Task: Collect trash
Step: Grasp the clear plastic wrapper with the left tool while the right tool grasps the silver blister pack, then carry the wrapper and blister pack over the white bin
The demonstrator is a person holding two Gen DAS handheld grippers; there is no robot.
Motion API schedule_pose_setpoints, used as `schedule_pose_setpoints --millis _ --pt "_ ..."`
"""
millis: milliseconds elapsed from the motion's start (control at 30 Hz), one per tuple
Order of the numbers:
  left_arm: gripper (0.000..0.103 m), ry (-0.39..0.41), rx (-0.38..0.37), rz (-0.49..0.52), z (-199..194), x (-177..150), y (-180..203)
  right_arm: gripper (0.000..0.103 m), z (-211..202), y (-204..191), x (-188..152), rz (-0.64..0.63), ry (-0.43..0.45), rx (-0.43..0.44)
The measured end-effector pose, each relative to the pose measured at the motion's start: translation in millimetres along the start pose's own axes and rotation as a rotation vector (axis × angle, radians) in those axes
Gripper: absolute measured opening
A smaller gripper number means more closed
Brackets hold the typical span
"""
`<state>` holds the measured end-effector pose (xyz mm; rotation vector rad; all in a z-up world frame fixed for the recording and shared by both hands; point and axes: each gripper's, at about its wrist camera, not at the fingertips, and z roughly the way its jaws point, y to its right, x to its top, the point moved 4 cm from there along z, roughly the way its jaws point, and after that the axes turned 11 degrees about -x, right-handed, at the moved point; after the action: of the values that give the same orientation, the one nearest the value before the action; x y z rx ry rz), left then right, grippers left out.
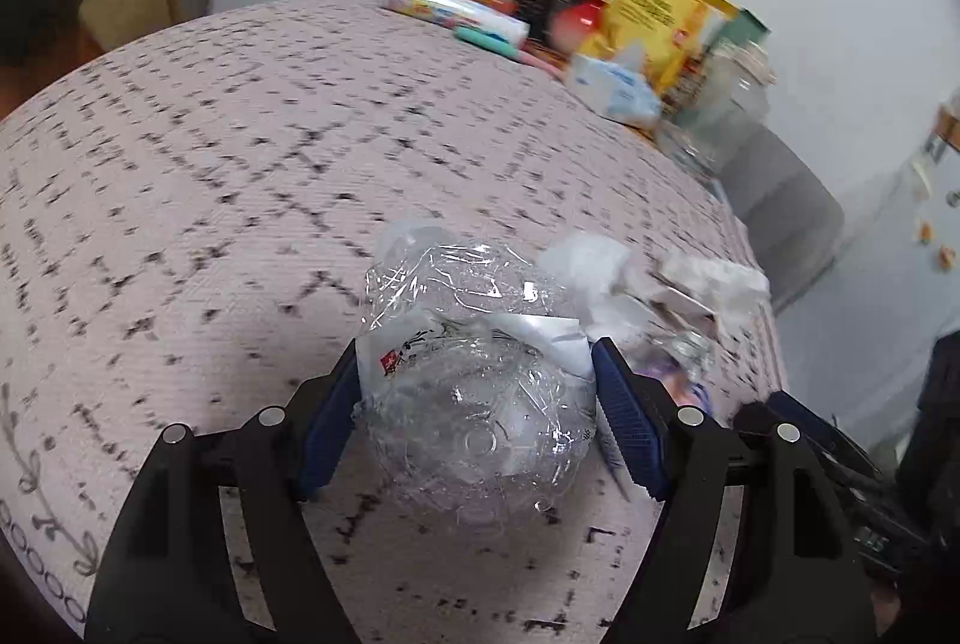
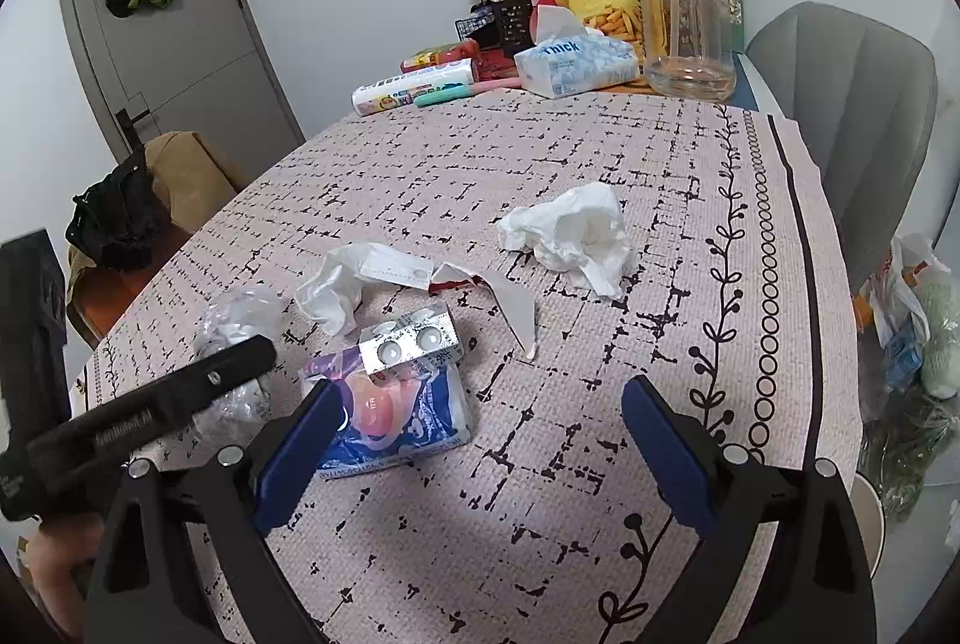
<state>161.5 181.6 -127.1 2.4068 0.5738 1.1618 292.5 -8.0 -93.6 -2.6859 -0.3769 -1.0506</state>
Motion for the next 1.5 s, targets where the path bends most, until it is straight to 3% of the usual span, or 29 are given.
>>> schedule_pose_setpoints --millis 200,367,600,700,733,867,1167,1500 --pt "0.074 0.070 -0.011 0.008 -14 0 2 0.090 -4 -16 10 -0.069 0.035 0.024" --pt "0.074 0.120 -0.030 0.012 -24 1 3 0.072 15 -33 12 -0.136 0.002 0.044" --pt "0.073 0.135 -0.039 0.025 -28 2 5 0.068 34 -34 17 -0.116 -0.042 0.058" --pt "0.073 0.145 -0.036 0.027 -29 3 6 0.043 39 -36 19 -0.134 -0.059 0.084" --pt "0.073 0.146 -0.029 0.027 -30 2 6 0.041 39 -37 19 -0.141 -0.061 0.096" --pt "0.073 0.146 0.018 0.070 -33 5 16 0.041 26 -34 21 -0.133 -0.027 0.120" --pt "0.073 0.192 0.013 0.183 -57 32 81 0.041 -17 -9 37 -0.082 0.051 0.205" --pt "0.073 0.188 0.009 0.280 -49 41 147 0.041 -54 44 51 0.012 0.123 0.253"
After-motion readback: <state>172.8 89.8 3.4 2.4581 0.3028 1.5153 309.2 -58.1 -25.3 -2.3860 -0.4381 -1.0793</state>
